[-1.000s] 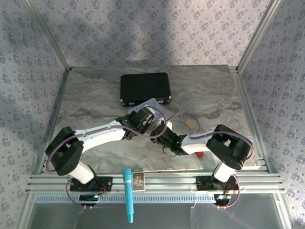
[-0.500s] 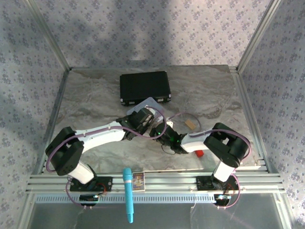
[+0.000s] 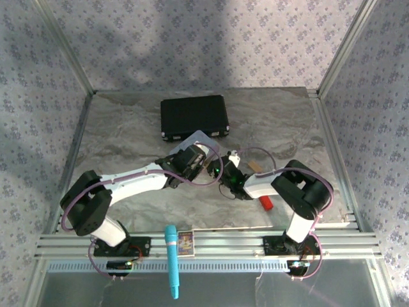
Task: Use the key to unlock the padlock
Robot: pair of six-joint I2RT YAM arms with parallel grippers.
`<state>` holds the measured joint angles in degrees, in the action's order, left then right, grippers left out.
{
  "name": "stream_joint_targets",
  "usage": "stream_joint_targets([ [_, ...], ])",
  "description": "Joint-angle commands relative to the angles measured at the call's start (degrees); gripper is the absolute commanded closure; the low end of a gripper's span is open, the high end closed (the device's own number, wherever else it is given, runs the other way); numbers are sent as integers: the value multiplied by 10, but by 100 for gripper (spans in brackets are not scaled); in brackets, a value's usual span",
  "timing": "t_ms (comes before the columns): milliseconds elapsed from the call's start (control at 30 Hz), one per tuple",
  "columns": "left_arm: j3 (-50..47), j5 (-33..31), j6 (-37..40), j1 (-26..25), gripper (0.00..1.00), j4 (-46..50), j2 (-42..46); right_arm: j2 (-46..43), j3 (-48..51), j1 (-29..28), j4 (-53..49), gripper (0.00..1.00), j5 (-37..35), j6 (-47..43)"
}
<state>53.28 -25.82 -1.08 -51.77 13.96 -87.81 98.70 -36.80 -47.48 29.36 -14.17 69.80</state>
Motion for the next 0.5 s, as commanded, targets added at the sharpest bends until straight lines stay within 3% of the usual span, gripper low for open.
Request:
stream_joint_targets([
  [0,-20,35,-4,-5,34,85,-18,-2,-11,5,-17,75,-12,-5],
  [233,12,-52,-53,-7,29,125,-19,-8,11,28,-143,74,87,-27],
  [467,38,-69,-96,-14,6,162,-4,-39,-25,74,-386,71,140,-146],
])
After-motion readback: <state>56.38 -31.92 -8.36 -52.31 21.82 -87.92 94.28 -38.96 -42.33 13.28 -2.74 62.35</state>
